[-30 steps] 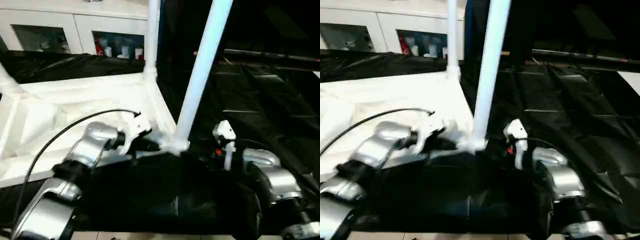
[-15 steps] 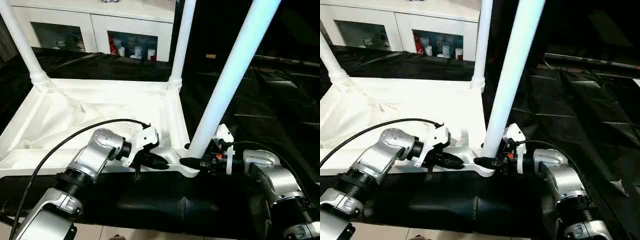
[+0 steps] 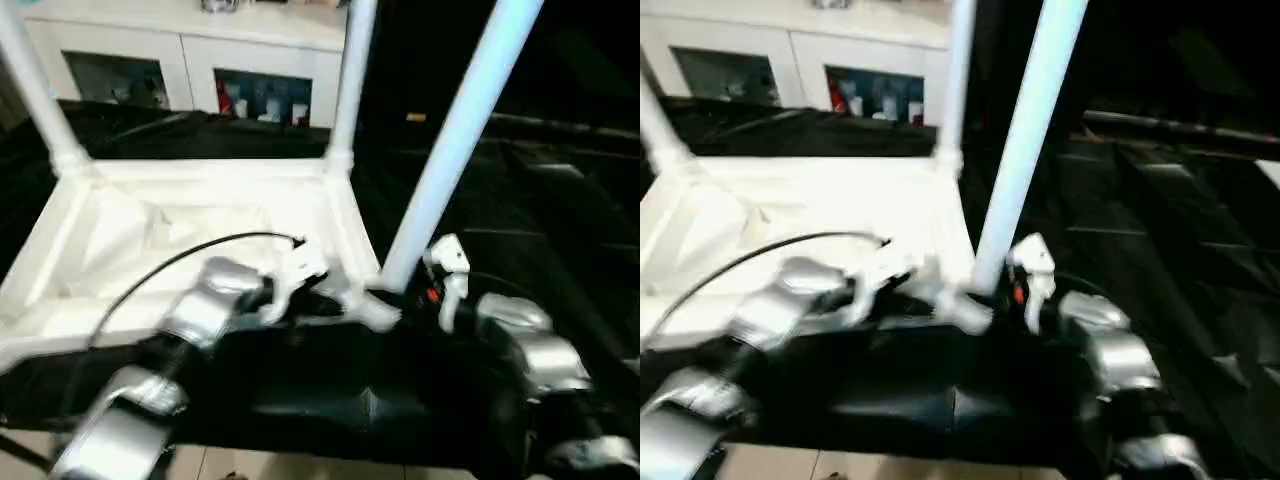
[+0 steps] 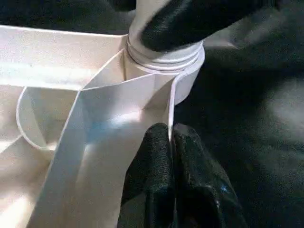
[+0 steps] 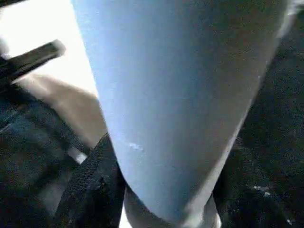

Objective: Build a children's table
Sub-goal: Rotate leg to tighten

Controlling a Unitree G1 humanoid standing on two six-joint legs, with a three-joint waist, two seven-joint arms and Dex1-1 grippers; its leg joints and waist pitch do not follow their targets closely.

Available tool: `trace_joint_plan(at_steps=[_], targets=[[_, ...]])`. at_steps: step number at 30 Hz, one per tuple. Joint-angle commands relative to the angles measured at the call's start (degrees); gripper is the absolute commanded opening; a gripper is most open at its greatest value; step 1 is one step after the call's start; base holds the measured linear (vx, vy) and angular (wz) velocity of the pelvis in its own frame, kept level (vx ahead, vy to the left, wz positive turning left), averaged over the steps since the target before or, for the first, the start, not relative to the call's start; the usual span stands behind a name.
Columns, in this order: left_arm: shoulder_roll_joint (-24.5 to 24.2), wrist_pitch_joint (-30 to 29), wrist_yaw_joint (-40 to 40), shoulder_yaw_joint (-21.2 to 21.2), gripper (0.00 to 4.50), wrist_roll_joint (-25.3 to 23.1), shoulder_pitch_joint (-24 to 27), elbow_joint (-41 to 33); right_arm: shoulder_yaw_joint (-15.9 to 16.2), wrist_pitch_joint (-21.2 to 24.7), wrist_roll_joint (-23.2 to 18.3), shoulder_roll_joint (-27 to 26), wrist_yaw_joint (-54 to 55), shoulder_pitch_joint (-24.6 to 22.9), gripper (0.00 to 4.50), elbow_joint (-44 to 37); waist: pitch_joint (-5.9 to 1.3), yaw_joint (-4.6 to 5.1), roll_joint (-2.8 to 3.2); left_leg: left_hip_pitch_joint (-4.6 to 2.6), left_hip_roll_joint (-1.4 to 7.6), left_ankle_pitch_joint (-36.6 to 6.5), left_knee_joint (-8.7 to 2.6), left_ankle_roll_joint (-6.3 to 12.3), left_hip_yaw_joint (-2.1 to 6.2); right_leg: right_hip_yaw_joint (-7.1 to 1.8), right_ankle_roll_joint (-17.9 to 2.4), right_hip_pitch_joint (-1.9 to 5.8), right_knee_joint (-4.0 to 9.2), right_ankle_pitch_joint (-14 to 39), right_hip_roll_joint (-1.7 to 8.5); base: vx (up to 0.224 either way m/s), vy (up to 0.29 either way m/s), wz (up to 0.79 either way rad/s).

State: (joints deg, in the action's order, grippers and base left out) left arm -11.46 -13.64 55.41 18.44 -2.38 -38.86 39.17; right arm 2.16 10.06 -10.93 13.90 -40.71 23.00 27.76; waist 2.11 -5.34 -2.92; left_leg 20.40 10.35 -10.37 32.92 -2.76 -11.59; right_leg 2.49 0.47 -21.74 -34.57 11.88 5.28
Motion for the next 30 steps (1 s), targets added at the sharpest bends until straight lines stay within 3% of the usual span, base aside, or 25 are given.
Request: trace_joint_plan(at_steps=[1, 6, 10, 13, 15, 18, 19, 20, 22, 24, 27, 28, 30], targets=[[2.0, -1.9, -11.5, -1.8, 0.0, -2.3, -1.1, 6.4, 0.3, 1.7, 1.7, -3.1, 8.1, -1.1, 2.01, 3.4, -2.2, 0.21, 0.01, -1.08, 3.07, -19.4, -4.68, -2.59, 1.92, -2.2, -8.9, 0.68, 5.34, 21.4, 3.71, 0.0, 0.0, 0.0], [6.2, -0.6, -20.3, -2.9, 0.0, -2.9, -4.4, 12.1, -2.3, 2.0, 2.5, -9.4, 22.2, 1.1, 1.96, 7.6, -2.4, 0.61, 0.25, -1.03, 2.92, -20.0, -4.82, -2.65, 2.06, -2.23, -8.6, 0.61, 5.47, 19.8, 3.59, 0.0, 0.0, 0.0], [7.9, 1.5, -21.6, -2.5, 0.0, -3.7, -5.8, 15.8, -1.8, 0.4, 4.0, -12.4, 24.4, 2.6, 1.96, 9.4, -2.42, 0.71, 0.48, -0.99, 2.82, -21.0, -4.89, -2.26, 2.02, -2.29, -8.4, 0.57, 5.57, 18.3, 3.44, 0.0, 0.0, 0.0], [8.0, 3.0, -20.7, -2.1, 0.0, -3.8, -6.2, 17.2, -1.1, -1.6, 3.3, -13.4, 21.2, 2.6, 1.96, 8.4, -2.38, 0.62, 0.59, -1.05, 2.89, -21.8, -4.94, -1.98, 2.04, -2.3, -8.3, 0.55, 5.7, 18.5, 3.47, 0.0, 0.0, 0.0], [7.8, 4.1, -19.9, -2.0, 0.0, -3.6, -6.3, 17.9, -1.4, -2.1, 1.7, -13.5, 18.6, 2.5, 2.51, 7.4, -2.33, 0.63, 0.41, -0.9, 2.92, -22.3, -5.03, -1.75, 2.08, -2.28, -8.2, 0.63, 5.77, 19.2, 3.52, 0.0, 0.0, 0.0], [7.5, 4.6, -17.2, -2.0, 0.0, -3.1, -6.1, 17.8, -1.7, -2.3, 0.3, -12.7, 16.0, 2.4, 2.74, 6.2, -2.3, 0.6, 0.44, -0.66, 2.96, -22.3, -5.16, -1.03, 2.22, -2.28, -7.8, 0.8, 5.82, 20.1, 3.67, 0.0, 0.0, 0.0], [7.3, 4.9, -16.4, -1.8, 0.0, -3.1, -6.0, 17.7, -1.6, -2.3, 0.0, -12.2, 14.7, 2.4, 2.83, 5.8, -2.37, 0.95, 0.28, -0.13, 2.95, -21.6, -5.27, -0.84, 2.38, -2.16, -7.6, 1.19, 5.72, 20.3, 3.74, 0.0, 0.0, 0.0], [6.9, 5.0, -13.8, -1.6, 0.0, -2.8, -5.6, 17.1, -1.2, -1.6, -0.8, -10.9, 11.2, 2.1, 2.97, 4.5, -2.36, 1.08, 0.05, -0.07, 2.96, -21.3, -5.3, -0.78, 2.38, -2.12, -7.6, 1.17, 5.74, 20.4, 3.71, 0.0, 0.0, 0.0], [5.2, 6.7, -7.5, 0.1, 0.0, -2.9, -4.4, 15.0, 0.7, 0.2, -1.7, -6.8, 3.2, 1.3, 3.07, 1.5, -2.29, 0.97, 0.15, -0.55, 3.0, -21.3, -5.11, -0.02, 2.25, -2.19, -7.8, 0.93, 6.01, 20.6, 3.71, 0.0, 0.0, 0.0], [4.1, 5.5, -3.7, 0.8, 0.0, -2.5, -3.7, 13.7, 1.6, 0.9, -2.6, -3.7, -2.3, 0.7, 3.07, -0.5, -2.48, 0.8, 0.05, -0.17, 3.12, -18.1, -4.87, 1.47, 2.01, -2.29, -9.3, 1.41, 5.39, 15.4, 3.64, 0.0, 0.0, 0.0], [2.3, 5.4, 0.5, 2.1, 0.0, -2.5, -2.7, 11.6, 1.9, 2.1, -4.1, -0.4, -8.0, 0.0, 3.07, -2.6, -2.73, 0.58, 0.17, -0.16, 3.17, -13.8, -4.47, 2.66, 1.73, -2.2, -11.6, 1.68, 4.75, 9.2, 3.65, 0.0, 0.0, 0.0], [1.4, 5.8, 3.2, 2.8, 0.0, -2.3, -2.1, 10.3, 2.2, 2.4, -4.5, 1.1, -10.4, -0.4, 3.07, -3.6, -2.78, 0.59, 0.25, -0.23, 3.24, -13.1, -4.39, 2.83, 1.65, -2.21, -12.3, 1.6, 4.55, 7.4, 3.65, 0.0, 0.0, 0.0], [-1.5, 5.9, 10.6, 4.2, 0.0, -1.2, 0.0, 6.0, 3.0, 3.0, -5.0, 4.2, -15.4, -1.0, 3.07, -5.3, -3.11, 0.54, 0.21, -0.1, 3.21, -9.2, -4.04, 4.03, 1.64, -1.99, -14.5, 2.16, 3.59, 0.2, 3.46, 0.0, 0.0, 0.0]])
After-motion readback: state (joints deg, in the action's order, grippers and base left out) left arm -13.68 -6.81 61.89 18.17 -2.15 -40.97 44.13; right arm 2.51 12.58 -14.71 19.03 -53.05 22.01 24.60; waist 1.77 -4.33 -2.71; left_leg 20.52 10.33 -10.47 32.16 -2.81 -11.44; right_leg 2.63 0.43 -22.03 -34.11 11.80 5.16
